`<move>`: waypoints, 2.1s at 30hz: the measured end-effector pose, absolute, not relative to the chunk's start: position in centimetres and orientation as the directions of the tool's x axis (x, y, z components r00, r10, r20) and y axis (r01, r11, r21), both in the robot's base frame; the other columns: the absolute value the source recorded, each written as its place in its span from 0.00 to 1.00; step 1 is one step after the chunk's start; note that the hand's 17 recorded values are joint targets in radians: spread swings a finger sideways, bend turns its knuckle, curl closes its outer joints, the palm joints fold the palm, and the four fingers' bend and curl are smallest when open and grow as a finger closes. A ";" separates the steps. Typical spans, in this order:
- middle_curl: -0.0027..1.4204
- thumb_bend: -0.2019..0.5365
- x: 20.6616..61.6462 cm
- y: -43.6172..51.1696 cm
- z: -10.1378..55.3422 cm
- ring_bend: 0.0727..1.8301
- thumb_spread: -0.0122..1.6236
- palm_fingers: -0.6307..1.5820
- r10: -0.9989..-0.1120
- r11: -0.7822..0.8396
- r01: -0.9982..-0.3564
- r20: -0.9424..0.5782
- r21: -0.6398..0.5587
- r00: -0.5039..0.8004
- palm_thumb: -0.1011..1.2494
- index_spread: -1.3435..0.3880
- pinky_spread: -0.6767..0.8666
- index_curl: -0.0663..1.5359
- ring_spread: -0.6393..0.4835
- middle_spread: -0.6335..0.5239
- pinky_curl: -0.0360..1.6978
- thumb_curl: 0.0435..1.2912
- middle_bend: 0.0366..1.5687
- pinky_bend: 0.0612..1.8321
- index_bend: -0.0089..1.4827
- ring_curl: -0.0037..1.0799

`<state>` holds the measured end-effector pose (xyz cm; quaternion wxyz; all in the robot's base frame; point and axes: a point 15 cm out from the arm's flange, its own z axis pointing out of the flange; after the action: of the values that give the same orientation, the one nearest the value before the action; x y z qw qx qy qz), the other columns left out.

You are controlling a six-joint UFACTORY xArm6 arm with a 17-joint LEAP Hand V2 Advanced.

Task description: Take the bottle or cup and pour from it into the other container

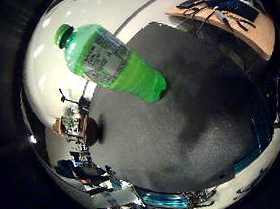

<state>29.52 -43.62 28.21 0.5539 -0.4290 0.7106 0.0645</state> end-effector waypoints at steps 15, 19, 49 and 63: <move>0.25 0.24 30.4 -43.9 23.6 0.19 0.64 0.38 -0.482 0.630 -0.704 -0.876 -0.327 -0.025 0.46 0.63 0.74 0.23 0.72 0.58 0.02 0.21 0.16 0.40 0.12 0.21; 0.25 0.24 30.8 -43.4 22.8 0.20 0.64 0.38 -0.469 0.627 -0.713 -0.883 -0.314 -0.023 0.46 0.63 0.74 0.23 0.72 0.58 0.02 0.21 0.15 0.40 0.12 0.21; 0.38 0.25 35.2 -39.5 21.3 0.55 0.61 0.85 -0.451 0.546 -0.792 -0.892 -0.273 -0.004 0.67 0.61 0.24 0.28 0.44 0.45 0.07 0.31 0.46 0.65 0.23 0.38; 0.54 0.26 35.6 -37.5 21.8 0.75 0.50 0.78 -0.392 0.519 -0.819 -0.919 -0.245 0.026 0.84 0.65 0.32 0.54 0.38 0.43 0.27 0.47 0.83 0.87 0.77 0.61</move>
<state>35.59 -37.53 21.78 0.5561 -0.4516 0.6709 0.1919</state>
